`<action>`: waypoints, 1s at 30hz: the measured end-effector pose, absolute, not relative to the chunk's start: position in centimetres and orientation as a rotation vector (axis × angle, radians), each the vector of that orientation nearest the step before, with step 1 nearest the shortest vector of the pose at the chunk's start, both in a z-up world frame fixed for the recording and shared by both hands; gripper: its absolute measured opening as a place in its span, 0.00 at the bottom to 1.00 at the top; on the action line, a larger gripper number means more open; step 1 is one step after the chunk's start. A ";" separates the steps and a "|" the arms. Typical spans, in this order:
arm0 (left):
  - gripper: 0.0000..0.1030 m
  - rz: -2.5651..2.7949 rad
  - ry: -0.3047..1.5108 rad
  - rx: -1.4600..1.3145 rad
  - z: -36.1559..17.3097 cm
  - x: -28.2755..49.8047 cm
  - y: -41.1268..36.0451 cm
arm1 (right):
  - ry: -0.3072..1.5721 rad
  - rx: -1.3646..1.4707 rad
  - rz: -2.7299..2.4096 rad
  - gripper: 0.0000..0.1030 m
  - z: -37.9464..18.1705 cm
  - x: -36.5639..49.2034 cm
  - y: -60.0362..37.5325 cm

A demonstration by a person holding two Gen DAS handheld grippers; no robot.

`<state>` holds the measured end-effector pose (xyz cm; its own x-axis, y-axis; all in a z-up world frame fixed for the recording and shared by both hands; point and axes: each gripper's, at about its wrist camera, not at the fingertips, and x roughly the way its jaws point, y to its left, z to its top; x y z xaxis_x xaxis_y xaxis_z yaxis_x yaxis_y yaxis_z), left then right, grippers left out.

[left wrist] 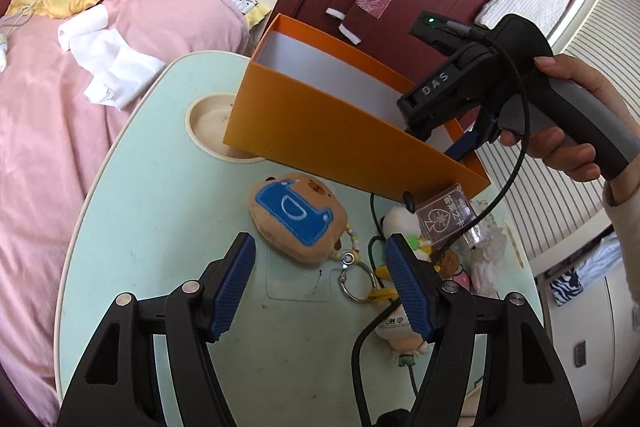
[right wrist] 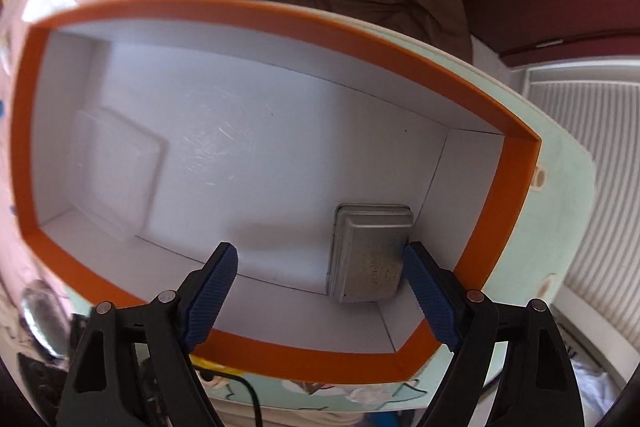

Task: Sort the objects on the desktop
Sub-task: 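Move the right gripper into the orange box and grasp the silver metal tin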

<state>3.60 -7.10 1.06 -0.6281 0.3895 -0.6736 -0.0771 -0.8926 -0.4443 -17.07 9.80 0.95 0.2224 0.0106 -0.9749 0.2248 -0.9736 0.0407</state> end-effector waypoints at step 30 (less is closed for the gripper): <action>0.66 2.549 -0.557 -1.202 1.0 3.8 -7.3 | 0.146 2.272 -1.809 0.83 3.0 -16.3 10.3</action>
